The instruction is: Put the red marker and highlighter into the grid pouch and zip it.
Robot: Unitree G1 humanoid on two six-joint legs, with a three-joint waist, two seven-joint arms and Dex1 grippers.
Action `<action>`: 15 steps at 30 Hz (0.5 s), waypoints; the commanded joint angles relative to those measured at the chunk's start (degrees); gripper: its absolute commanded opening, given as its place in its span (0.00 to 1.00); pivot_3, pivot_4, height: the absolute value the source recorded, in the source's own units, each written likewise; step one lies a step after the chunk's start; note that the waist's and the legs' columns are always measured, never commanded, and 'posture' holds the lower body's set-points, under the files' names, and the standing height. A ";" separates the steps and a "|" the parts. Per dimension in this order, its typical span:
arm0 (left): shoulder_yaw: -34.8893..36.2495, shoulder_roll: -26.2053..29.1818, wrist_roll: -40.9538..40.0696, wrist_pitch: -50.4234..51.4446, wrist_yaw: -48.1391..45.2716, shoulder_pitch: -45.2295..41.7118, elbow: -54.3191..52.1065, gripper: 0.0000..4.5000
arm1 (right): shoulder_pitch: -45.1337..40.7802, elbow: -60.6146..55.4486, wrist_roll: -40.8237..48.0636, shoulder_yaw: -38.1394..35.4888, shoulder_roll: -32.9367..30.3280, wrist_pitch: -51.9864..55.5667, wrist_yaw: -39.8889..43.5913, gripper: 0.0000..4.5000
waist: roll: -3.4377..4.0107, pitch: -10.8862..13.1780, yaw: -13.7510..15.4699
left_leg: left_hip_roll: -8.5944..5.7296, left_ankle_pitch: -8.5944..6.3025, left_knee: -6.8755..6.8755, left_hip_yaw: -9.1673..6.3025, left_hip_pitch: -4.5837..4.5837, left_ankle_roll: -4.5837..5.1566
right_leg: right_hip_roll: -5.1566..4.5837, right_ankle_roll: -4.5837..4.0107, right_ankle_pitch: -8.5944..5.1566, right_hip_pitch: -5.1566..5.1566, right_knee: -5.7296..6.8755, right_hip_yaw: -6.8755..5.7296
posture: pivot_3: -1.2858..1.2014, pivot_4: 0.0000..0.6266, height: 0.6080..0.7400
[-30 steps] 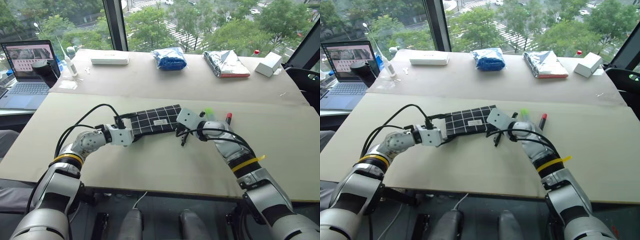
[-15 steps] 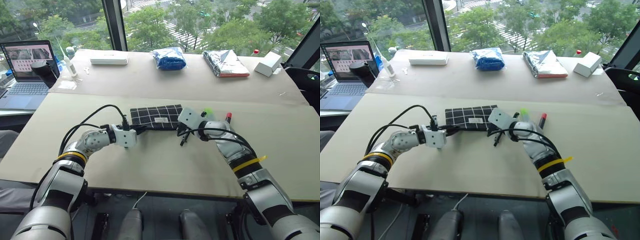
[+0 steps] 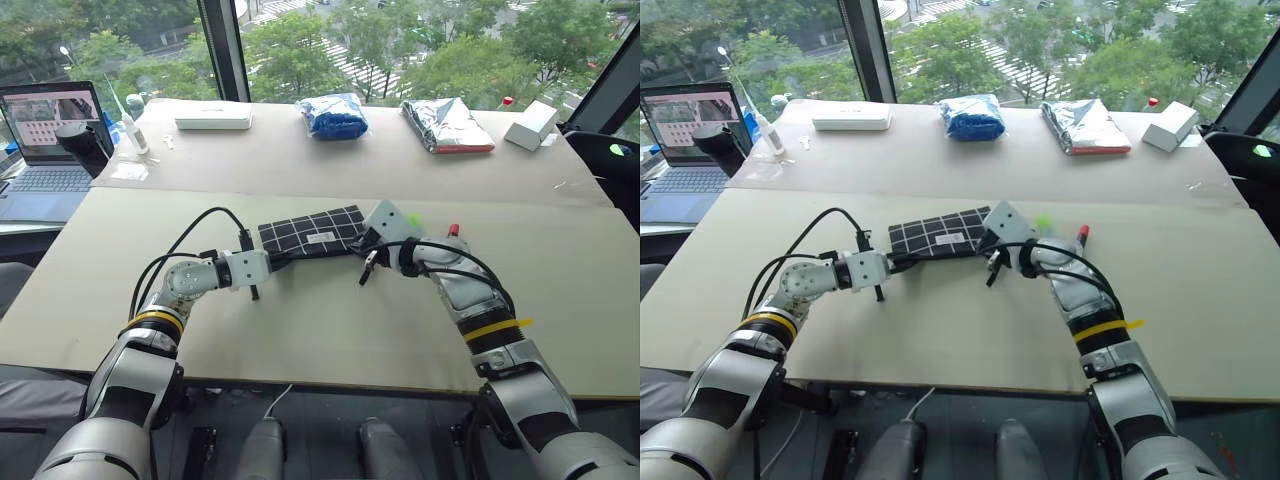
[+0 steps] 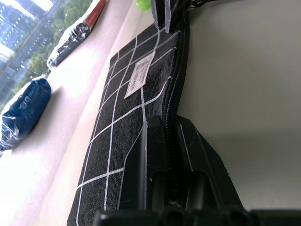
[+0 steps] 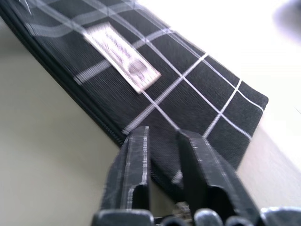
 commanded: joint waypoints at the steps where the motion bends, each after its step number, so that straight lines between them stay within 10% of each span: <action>1: 1.82 0.36 -1.94 4.54 -0.68 2.23 -2.01 0.00 | -4.33 -8.66 13.44 -10.56 -0.50 9.89 2.86 0.47 | 0.01 0.01 -0.22 | -0.01 0.00 0.01 -0.03 -0.03 0.00 | 0.00 -0.06 0.04 -0.01 0.00 -0.01 | 0.52 0.24 1.00; 15: 12.19 -3.75 -14.98 28.55 -0.72 9.15 -17.74 0.00 | 5.29 -14.21 8.16 -6.22 -8.47 9.45 -1.58 0.47 | -0.01 0.03 -1.24 | 0.01 0.01 0.03 -0.12 -0.65 0.01 | 0.02 -0.26 0.15 -0.75 0.19 -0.06 | 0.52 0.24 1.00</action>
